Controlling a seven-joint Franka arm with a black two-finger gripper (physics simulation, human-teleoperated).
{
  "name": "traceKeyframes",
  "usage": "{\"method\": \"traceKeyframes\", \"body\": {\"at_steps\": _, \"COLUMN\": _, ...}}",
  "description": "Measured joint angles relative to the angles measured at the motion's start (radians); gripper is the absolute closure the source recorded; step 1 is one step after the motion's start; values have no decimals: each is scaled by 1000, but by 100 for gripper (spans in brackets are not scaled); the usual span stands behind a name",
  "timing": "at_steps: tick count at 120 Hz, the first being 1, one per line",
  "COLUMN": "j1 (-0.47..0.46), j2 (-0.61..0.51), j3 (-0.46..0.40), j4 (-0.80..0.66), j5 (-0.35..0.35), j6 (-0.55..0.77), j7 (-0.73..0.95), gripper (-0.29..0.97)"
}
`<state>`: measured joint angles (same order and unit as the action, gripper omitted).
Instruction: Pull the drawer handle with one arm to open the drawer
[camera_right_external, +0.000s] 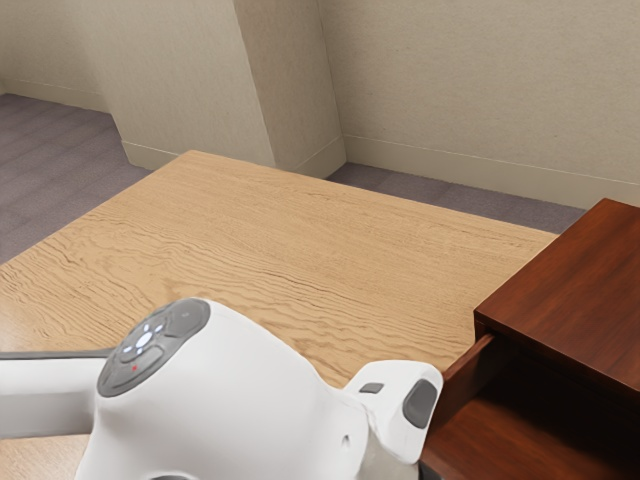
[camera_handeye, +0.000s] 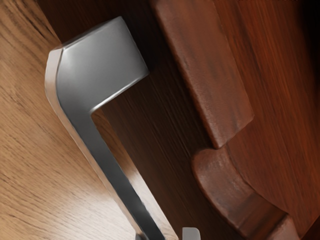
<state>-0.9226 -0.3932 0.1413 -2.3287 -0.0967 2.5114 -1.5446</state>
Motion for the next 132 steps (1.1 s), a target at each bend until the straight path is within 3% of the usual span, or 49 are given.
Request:
{"method": "traceKeyframes", "body": {"at_steps": 65, "j1": 12, "j2": -61, "j3": 1, "j4": -44, "j5": 1, "j6": 6, "j7": 0, "gripper": 69}}
{"method": "traceKeyframes", "body": {"at_steps": 78, "j1": 20, "j2": -79, "j3": 3, "j4": -52, "j5": 2, "j6": 6, "j7": 1, "gripper": 61}}
{"method": "traceKeyframes", "body": {"at_steps": 94, "j1": 50, "j2": -115, "j3": 8, "j4": -53, "j5": 3, "j6": -16, "j7": 2, "gripper": 40}}
{"method": "traceKeyframes", "body": {"at_steps": 108, "j1": 123, "j2": -160, "j3": 20, "j4": -26, "j5": 7, "j6": -116, "j7": 3, "gripper": 23}}
{"method": "traceKeyframes", "body": {"at_steps": 118, "j1": 166, "j2": -163, "j3": 35, "j4": 88, "j5": 33, "j6": -268, "j7": 3, "gripper": 16}}
{"method": "traceKeyframes", "body": {"at_steps": 132, "j1": 183, "j2": -38, "j3": 43, "j4": 311, "j5": 77, "j6": -527, "j7": 4, "gripper": 9}}
